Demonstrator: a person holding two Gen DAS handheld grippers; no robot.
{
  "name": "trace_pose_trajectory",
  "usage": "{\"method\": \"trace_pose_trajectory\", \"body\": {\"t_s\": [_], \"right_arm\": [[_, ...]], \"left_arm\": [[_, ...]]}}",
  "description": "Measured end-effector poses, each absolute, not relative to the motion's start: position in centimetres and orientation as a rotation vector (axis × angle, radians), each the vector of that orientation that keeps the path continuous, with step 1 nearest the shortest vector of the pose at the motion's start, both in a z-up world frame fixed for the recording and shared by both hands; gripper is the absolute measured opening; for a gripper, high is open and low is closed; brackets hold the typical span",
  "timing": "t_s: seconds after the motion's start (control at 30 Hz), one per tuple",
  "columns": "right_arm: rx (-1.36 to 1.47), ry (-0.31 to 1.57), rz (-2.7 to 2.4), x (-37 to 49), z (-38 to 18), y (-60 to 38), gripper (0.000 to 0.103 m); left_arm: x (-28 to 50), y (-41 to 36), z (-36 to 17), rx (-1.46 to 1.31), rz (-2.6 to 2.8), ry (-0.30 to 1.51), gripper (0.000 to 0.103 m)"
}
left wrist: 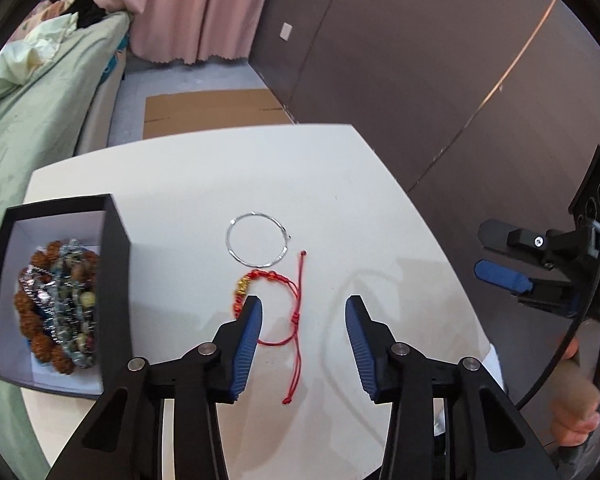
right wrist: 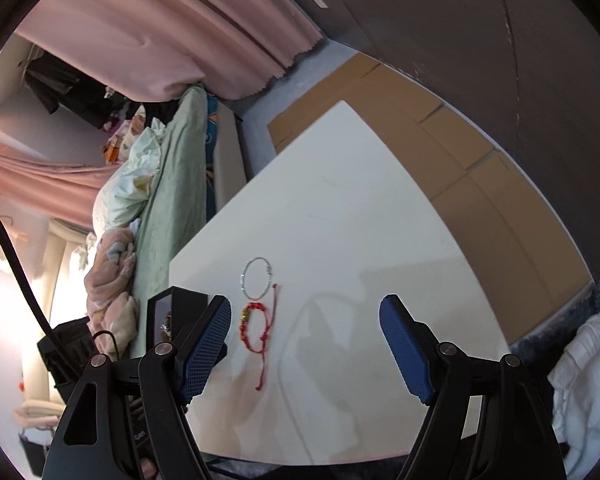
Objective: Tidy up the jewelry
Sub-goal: 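Move the left tool to the red string bracelet and close on it, then carry the red bracelet into the box with the left tool while the right tool grasps the silver hoop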
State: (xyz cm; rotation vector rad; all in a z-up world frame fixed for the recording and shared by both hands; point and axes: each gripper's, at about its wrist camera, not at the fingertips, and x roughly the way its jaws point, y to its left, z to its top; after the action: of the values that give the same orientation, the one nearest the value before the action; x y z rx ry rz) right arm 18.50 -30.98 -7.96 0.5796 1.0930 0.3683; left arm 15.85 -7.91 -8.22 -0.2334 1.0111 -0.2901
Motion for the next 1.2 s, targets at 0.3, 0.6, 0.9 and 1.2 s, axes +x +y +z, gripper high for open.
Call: {"method": "trace_pose_trajectory", "body": {"t_s": [0.3, 0.6, 0.9, 1.2], "right_arm": [[0.592, 1.105, 0.345, 18.9, -8.4, -32.1, 0.077], [0.586, 1.109, 0.353, 19.1, -8.3, -31.9, 0.077], [0.546, 1.124, 0.353, 19.2, -8.6, -31.0, 0.077], [0.535, 1.137, 0.358, 19.5, -9.1, -30.0, 0.077]], "left_arm": [[16.8, -10.7, -10.6, -0.105, -0.273, 1.075, 0.037], [16.8, -12.2, -12.0, 0.0, -0.228, 1.083, 0.035], [16.4, -11.2, -11.3, -0.013, -0.203, 1.06, 0.005], [15.8, -8.3, -7.7, -0.112, -0.197, 0.977, 0.005]]}}
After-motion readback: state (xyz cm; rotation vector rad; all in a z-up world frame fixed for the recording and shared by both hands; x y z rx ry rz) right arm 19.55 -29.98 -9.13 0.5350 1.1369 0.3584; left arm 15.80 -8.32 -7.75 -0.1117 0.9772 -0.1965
